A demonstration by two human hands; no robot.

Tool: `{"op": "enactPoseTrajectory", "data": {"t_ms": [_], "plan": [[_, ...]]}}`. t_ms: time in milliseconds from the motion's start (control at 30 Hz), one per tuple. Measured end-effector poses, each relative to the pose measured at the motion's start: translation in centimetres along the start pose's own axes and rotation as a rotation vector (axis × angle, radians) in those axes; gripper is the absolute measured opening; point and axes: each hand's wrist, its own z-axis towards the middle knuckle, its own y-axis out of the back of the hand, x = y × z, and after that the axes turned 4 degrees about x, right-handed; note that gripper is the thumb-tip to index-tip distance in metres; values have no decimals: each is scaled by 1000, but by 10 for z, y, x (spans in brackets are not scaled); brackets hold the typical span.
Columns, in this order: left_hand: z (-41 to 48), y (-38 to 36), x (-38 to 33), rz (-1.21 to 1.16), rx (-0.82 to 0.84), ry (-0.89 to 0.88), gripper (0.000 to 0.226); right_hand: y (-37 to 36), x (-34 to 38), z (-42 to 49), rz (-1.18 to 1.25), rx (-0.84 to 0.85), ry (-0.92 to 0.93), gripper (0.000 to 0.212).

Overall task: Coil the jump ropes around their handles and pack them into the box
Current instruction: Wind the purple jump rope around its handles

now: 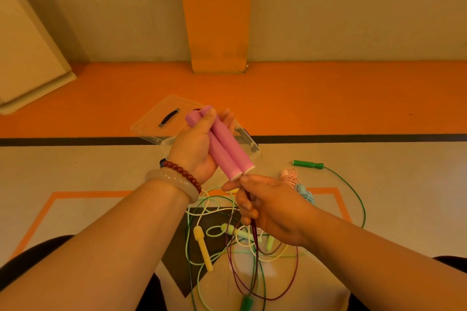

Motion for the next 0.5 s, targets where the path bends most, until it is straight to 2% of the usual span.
{"op": "enactPoseTrajectory", "data": {"t_ms": [100,233,400,500], "plan": [[3,2,-7,25,-89,-23,4,-4,2,-3,-68,-13,3,32],[7,7,-14,105,-131,-79,7,-8,8,-5,-300,-96,-10,36],[13,19,-17,423,-158,-223,10,-17,27,-17,-696,-149,39,36],[13,21,-14,571,-110,-234,11,-11,45,-22,-788,-232,135,34]]}}
